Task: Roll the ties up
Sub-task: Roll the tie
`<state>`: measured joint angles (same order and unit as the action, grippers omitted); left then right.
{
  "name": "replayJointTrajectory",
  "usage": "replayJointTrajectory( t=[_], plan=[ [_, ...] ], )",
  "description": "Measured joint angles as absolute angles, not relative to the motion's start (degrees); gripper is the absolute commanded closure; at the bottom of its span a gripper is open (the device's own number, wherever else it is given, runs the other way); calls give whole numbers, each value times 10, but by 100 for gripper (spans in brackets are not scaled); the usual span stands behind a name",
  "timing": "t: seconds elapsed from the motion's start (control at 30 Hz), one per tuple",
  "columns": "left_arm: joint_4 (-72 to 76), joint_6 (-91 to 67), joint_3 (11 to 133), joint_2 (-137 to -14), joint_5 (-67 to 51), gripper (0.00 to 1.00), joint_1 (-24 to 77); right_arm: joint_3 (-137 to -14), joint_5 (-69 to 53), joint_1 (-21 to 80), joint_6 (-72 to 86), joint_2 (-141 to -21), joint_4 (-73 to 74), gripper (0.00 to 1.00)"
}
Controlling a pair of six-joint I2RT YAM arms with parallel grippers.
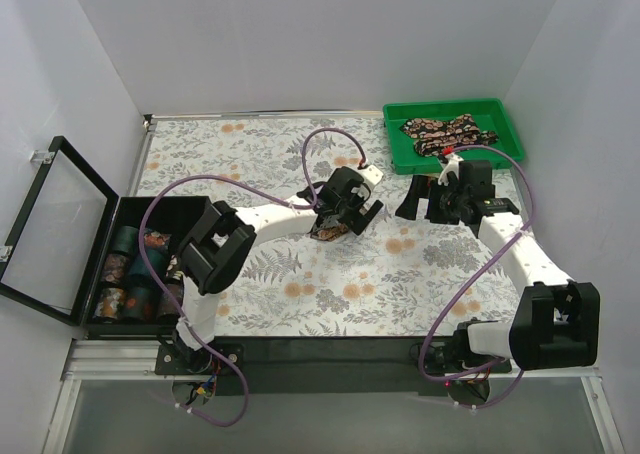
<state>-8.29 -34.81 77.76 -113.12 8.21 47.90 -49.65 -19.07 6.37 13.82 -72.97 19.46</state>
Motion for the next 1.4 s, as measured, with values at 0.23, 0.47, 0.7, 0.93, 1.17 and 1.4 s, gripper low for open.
replayJointTrajectory(
  t=[0.23,0.47,0.7,0.93,1.17,1.4],
  plan=[
    [-80,-317,811,-1181,91,6,479,-482,-228,55,140,-729,185,2],
    [-74,-310,816,-1205,92,26,479,-477,-248,53,147,-730,180,2],
    [-73,-309,816,-1209,90,49,479,-477,-261,53,149,-732,178,2],
    [-72,-307,814,-1209,70,55,479,-477,-272,53,151,-733,178,2],
    [-61,-305,801,-1203,51,28,470,-477,-291,53,150,-744,172,2],
    [-72,-323,796,-1176,36,7,455,-495,-324,56,147,-800,148,3]
  ],
)
